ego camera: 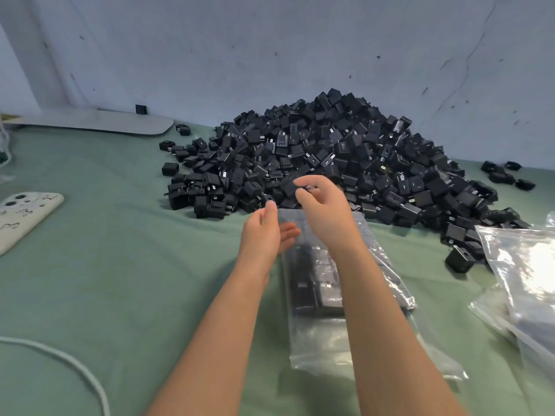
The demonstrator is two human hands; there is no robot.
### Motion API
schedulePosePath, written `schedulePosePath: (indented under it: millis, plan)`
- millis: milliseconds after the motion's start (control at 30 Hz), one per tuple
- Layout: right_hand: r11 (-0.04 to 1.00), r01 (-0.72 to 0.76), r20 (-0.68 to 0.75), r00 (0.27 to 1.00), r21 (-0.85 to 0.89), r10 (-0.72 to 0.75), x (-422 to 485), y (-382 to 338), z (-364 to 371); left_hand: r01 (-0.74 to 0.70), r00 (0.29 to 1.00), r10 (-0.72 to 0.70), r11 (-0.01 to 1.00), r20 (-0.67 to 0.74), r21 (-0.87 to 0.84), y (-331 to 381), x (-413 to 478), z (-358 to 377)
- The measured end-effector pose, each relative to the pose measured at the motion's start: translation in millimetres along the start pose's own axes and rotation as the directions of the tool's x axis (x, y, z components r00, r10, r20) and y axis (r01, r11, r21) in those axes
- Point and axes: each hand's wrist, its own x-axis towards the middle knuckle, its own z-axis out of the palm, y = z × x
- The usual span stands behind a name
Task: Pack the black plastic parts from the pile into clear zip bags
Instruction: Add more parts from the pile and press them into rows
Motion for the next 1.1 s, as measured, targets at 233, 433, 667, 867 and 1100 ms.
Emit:
schedulePosePath:
  millis: [233, 433, 667, 867, 1100]
  plan:
    - [0.985, 0.076, 0.241, 0.970, -0.154, -0.037, -71, -3, -30, 0.047, 0.996, -0.047, 0.999, 0.077, 0.006, 3, -37, -6]
    - [0.949, 0.126, 0.270, 0.962, -0.289, -0.046, -125, 8, -46, 0.008, 0.996, -0.019, 0.993, 0.091, 0.121, -9, -72, -6]
    - [0.908, 0.163, 0.258, 0.964, -0.387, -0.063, -160, 17, -56, -0.018, 0.987, -0.015, 0.978, 0.159, 0.206, -19, -102, 0]
    - [0.972, 0.143, 0.160, 0.980, -0.186, -0.114, -168, 9, -61, -0.103, 0.974, 0.048, 0.964, 0.220, 0.245, -21, -111, 2]
    - [0.975, -0.058, 0.137, 0.990, 0.214, 0.029, -171, 1, -66, -0.155, 0.918, 0.054, 0.960, 0.392, 0.231, -21, -113, -7]
